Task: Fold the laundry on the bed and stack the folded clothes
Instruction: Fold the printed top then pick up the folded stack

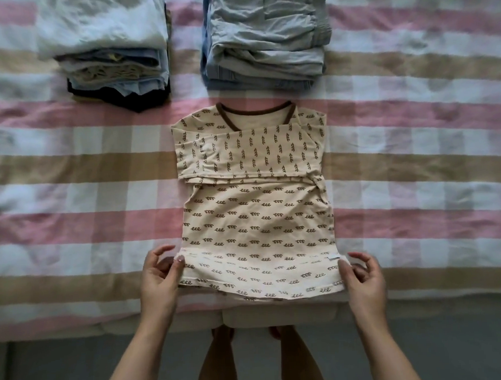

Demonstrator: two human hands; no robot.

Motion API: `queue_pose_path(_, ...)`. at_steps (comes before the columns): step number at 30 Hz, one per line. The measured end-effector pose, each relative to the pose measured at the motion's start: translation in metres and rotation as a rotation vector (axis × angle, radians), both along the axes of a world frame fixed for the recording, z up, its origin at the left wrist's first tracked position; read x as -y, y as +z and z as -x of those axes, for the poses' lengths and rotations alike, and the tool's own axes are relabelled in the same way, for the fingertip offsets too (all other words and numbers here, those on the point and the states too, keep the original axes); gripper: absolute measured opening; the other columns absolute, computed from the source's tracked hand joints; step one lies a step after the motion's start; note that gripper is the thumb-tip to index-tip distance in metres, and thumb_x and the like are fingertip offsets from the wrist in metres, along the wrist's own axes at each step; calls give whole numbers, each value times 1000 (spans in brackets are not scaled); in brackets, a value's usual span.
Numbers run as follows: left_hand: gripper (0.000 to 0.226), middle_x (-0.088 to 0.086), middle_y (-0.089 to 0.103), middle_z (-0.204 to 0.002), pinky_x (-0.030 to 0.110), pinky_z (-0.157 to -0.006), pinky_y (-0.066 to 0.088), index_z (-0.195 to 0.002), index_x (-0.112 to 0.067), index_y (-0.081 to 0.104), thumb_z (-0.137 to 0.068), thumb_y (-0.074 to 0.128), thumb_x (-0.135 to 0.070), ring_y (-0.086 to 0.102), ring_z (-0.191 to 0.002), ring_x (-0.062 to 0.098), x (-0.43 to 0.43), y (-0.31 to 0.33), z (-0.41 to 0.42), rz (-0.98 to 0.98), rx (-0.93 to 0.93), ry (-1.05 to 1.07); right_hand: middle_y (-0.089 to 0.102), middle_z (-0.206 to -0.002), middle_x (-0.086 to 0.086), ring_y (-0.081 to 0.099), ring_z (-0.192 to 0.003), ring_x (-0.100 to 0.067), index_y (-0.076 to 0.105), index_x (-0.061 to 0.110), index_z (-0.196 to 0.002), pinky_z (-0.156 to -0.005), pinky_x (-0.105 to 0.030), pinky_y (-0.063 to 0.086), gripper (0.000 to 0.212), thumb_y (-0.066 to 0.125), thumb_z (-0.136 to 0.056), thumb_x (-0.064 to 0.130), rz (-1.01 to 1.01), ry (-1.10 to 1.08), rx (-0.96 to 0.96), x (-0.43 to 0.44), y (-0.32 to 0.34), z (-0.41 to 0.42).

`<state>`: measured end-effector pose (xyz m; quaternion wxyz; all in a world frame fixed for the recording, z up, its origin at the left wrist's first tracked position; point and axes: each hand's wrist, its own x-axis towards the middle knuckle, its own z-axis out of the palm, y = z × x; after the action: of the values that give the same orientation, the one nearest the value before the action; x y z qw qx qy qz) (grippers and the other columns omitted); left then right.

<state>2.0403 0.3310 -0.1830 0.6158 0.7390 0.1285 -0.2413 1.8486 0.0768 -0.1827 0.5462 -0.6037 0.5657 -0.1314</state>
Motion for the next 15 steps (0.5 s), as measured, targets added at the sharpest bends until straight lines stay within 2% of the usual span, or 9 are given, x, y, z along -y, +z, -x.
queue_pose_path(4, 33, -2, 72, -86, 23, -75, 55, -87, -20, 71, -88, 50, 5, 66, -84, 13, 15, 2, -29, 142, -115, 21, 71, -75, 10, 64, -69, 1, 67, 22, -84, -60, -12, 51, 19, 60, -84, 5, -114, 50, 111, 30, 7, -25)
queue_pose_path(6, 35, -2, 72, -91, 22, -74, 56, -91, -22, 70, -89, 49, 6, 65, -86, 14, 23, -7, -41, 141, -113, 15, 73, -83, 8, 66, -77, -2, 69, 19, -93, -67, -15, 55, 20, 57, -86, 4, -170, 54, 132, 43, 0, -37)
queue_pose_path(8, 37, 0, 68, -103, 19, -74, 56, -100, -23, 66, -90, 46, 6, 61, -92, 16, 29, -17, -50, 93, -117, -12, 71, -98, 2, 66, -90, -12, 66, 17, -105, -78, -25, 56, 25, 52, -90, 3, -227, 97, 85, 53, -7, -48)
queue_pose_path(9, 39, 2, 66, -109, 16, -71, 55, -103, -23, 65, -91, 42, 7, 60, -94, 15, 30, -21, -53, 63, -132, -26, 69, -103, 0, 66, -92, -15, 65, 17, -109, -78, -25, 56, 30, 47, -93, 0, -259, 103, 58, 57, -10, -51)
queue_pose_path(11, 52, 6, 64, -112, 14, -64, 53, -105, -25, 63, -88, 34, 15, 60, -91, 16, 29, -27, -55, 24, -166, -52, 69, -99, 1, 67, -82, -13, 63, 16, -110, -64, -16, 53, 45, 35, -90, -12, -299, 93, 39, 62, -15, -54)
queue_pose_path(13, 64, 10, 63, -111, 14, -63, 52, -108, -28, 61, -79, 34, 22, 59, -86, 17, 26, -28, -55, -38, -98, -108, 67, -98, -2, 62, -79, -15, 61, 14, -113, -60, -10, 47, 54, 34, -81, -20, -176, 142, -36, 64, -16, -52)
queue_pose_path(15, 68, 9, 56, -111, 14, -73, 50, -118, -29, 55, -75, 47, 22, 55, -86, 15, 28, -27, -56, -191, 67, -259, 58, -106, -9, 53, -87, -18, 56, 13, -120, -72, -9, 43, 50, 49, -81, -16, 29, 282, -140, 64, -19, -53)
